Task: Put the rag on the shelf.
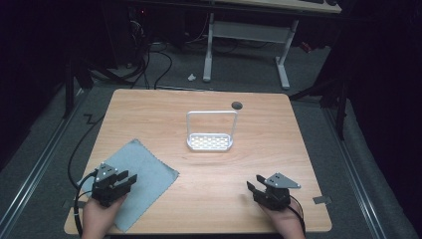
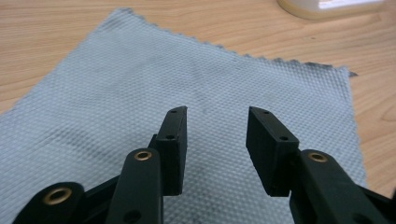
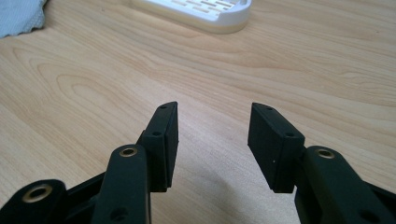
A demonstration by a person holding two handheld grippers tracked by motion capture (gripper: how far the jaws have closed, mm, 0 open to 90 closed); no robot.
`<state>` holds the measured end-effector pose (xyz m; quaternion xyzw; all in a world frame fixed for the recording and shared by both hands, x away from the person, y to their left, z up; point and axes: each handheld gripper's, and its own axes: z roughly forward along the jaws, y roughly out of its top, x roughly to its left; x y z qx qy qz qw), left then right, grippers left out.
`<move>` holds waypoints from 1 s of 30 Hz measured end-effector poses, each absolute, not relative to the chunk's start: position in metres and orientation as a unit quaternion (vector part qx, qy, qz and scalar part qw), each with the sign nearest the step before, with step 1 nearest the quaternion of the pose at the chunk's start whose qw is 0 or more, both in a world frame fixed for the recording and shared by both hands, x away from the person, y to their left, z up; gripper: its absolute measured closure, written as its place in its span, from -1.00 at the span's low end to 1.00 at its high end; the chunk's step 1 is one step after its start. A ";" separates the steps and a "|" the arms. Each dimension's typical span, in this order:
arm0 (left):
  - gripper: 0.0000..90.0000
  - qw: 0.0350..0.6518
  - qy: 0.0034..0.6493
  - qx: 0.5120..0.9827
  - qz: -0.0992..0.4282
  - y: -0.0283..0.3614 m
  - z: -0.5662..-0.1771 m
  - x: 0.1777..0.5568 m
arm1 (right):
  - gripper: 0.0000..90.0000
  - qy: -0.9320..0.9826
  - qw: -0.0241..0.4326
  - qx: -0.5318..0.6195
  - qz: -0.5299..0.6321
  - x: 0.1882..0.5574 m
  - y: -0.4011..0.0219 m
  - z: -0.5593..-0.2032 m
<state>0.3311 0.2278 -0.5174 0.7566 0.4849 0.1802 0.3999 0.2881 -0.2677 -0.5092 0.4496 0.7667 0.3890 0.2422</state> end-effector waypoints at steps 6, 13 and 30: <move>0.28 0.394 0.474 0.767 0.179 0.224 -0.518 0.330 | 0.19 0.771 0.239 0.445 0.387 0.289 -0.267 -0.511; 0.42 0.392 0.452 0.783 0.170 0.222 -0.514 0.324 | 0.18 0.774 0.237 0.442 0.387 0.289 -0.266 -0.511; 1.00 0.350 0.360 0.857 0.114 0.153 -0.523 0.302 | 0.17 0.781 0.232 0.429 0.389 0.292 -0.260 -0.511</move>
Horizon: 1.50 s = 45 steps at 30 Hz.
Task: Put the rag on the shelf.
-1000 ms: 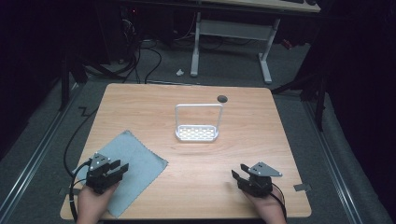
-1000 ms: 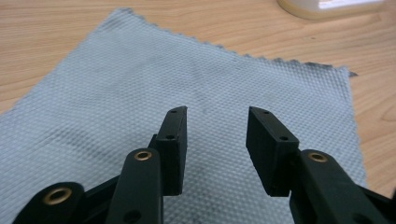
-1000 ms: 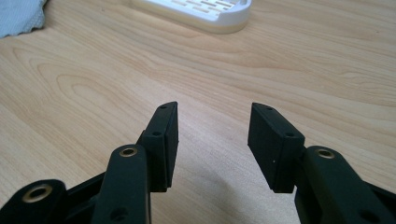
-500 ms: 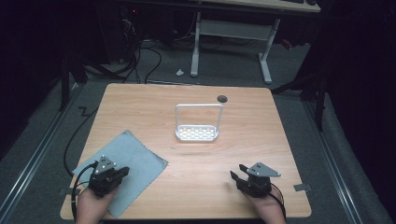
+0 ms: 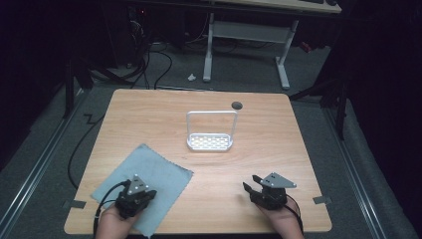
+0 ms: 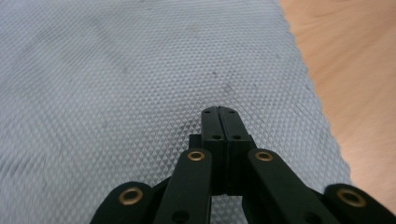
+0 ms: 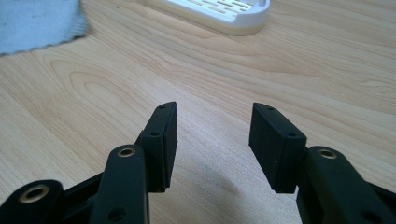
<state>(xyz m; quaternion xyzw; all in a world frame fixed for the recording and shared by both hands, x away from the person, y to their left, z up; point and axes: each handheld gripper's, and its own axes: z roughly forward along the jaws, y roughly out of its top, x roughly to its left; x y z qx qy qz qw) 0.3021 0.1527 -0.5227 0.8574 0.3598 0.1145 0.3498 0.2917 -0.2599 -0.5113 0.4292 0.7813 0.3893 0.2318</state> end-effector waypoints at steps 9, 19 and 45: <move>0.97 0.372 0.310 0.868 0.111 0.103 -0.517 0.294 | 0.22 0.785 0.221 0.423 0.394 0.292 -0.254 -0.512; 0.97 0.371 0.431 0.808 0.155 0.202 -0.515 0.302 | 0.53 0.831 0.178 0.354 0.391 0.292 -0.192 -0.515; 0.97 0.363 0.409 0.827 0.129 0.184 -0.526 0.282 | 1.00 0.878 0.145 0.290 0.352 0.304 -0.146 -0.526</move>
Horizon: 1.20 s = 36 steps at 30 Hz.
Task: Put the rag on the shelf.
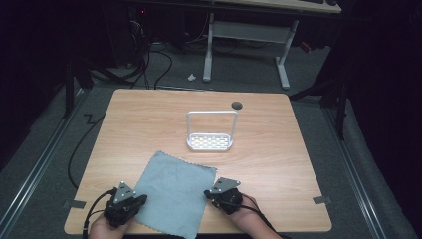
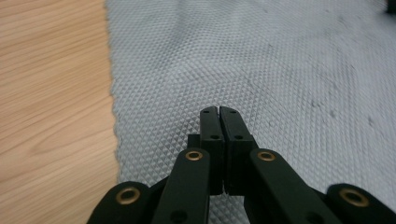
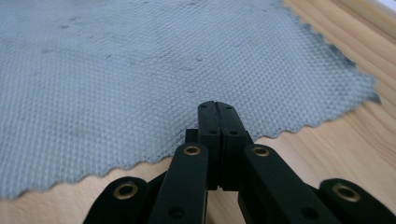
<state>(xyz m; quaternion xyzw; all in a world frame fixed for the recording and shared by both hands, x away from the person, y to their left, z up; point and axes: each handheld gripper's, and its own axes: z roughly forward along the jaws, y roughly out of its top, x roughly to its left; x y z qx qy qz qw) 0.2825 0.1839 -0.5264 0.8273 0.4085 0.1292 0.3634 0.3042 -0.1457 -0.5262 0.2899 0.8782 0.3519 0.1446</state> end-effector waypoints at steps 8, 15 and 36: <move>0.95 0.380 0.342 0.854 0.092 0.134 -0.526 0.278 | 1.00 0.850 0.175 0.363 0.339 0.319 -0.196 -0.526; 0.85 0.387 0.360 0.837 0.143 0.129 -0.523 0.296 | 1.00 0.837 0.186 0.369 0.359 0.314 -0.201 -0.519; 0.82 0.383 0.281 0.877 0.070 0.103 -0.526 0.274 | 1.00 0.845 0.165 0.380 0.338 0.276 -0.229 -0.524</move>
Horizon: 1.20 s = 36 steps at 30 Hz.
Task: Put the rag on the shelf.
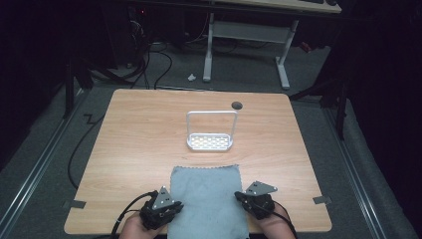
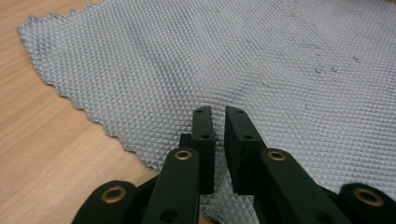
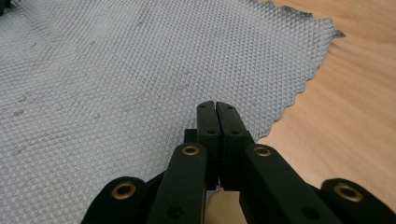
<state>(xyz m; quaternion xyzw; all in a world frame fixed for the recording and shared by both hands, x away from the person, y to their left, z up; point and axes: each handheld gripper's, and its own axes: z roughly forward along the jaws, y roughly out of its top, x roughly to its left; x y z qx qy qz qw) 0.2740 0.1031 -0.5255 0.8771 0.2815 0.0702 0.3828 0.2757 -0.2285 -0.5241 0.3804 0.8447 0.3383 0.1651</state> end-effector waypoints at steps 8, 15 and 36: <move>0.64 0.391 0.294 0.870 0.067 0.107 -0.522 0.279 | 0.91 0.841 0.164 0.378 0.350 0.269 -0.234 -0.518; 0.45 0.417 0.381 0.817 0.117 0.129 -0.522 0.322 | 0.86 0.836 0.165 0.384 0.356 0.275 -0.239 -0.518; 0.89 0.398 0.394 0.816 0.144 0.102 -0.534 0.361 | 0.44 0.794 0.180 0.446 0.372 0.302 -0.238 -0.521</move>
